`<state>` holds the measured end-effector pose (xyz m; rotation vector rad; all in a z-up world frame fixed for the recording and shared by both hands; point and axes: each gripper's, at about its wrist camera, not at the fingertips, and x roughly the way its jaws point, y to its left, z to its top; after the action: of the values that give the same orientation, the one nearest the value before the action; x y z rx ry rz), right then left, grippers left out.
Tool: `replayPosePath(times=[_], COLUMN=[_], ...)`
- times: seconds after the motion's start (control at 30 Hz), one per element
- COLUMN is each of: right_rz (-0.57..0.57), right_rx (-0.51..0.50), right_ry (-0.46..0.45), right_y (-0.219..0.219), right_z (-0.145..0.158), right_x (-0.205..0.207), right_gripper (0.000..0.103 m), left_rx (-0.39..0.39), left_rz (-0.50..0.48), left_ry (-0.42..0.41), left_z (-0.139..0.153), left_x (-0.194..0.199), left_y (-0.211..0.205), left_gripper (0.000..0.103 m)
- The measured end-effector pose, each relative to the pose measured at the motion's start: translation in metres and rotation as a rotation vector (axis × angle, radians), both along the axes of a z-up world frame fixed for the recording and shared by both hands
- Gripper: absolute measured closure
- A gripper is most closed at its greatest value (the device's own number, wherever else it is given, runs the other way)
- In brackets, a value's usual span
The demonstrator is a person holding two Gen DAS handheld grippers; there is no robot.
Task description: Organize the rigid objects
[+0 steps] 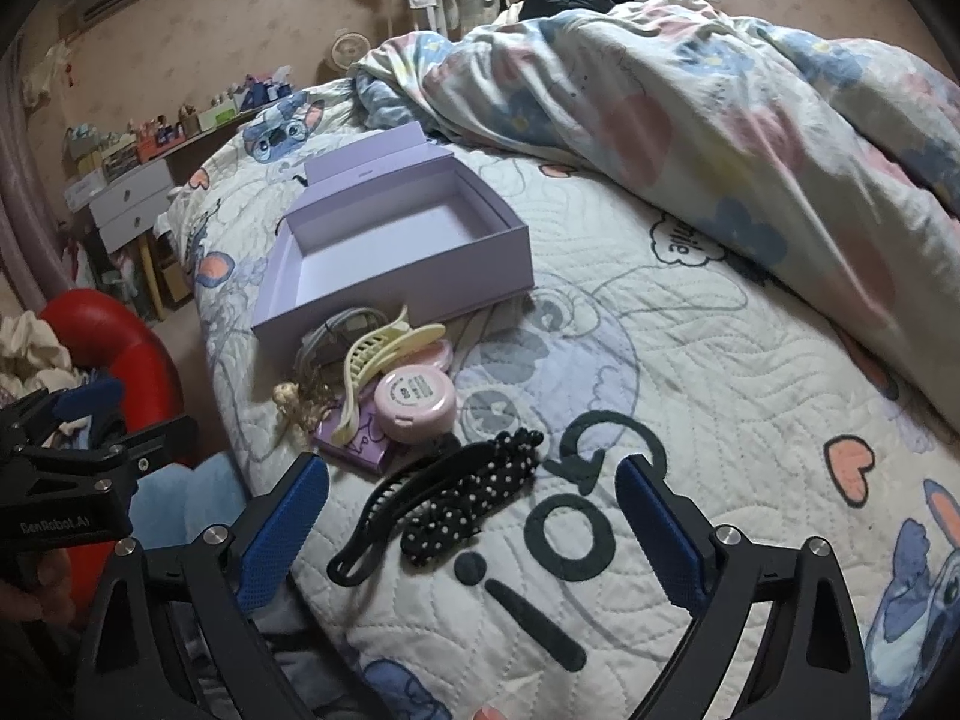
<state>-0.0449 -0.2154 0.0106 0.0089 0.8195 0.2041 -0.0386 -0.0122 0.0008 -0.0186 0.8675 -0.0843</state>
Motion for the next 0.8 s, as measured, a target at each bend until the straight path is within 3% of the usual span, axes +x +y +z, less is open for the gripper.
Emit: replayPosePath(times=[0.23, 0.8], right_rz=[0.018, 0.058], right_rx=[0.007, 0.051], right_ry=[0.041, 0.120], right_y=[0.002, 0.000], right_z=[-0.017, -0.049], right_x=[0.004, 0.026], right_gripper=[0.015, 0.015], left_rx=[-0.015, -0.083], left_rz=[-0.004, -0.064], left_ry=[0.030, 0.099], left_z=[-0.014, -0.040], left_x=[0.005, 0.036], left_y=[0.002, -0.008], left_gripper=[0.000, 0.001])
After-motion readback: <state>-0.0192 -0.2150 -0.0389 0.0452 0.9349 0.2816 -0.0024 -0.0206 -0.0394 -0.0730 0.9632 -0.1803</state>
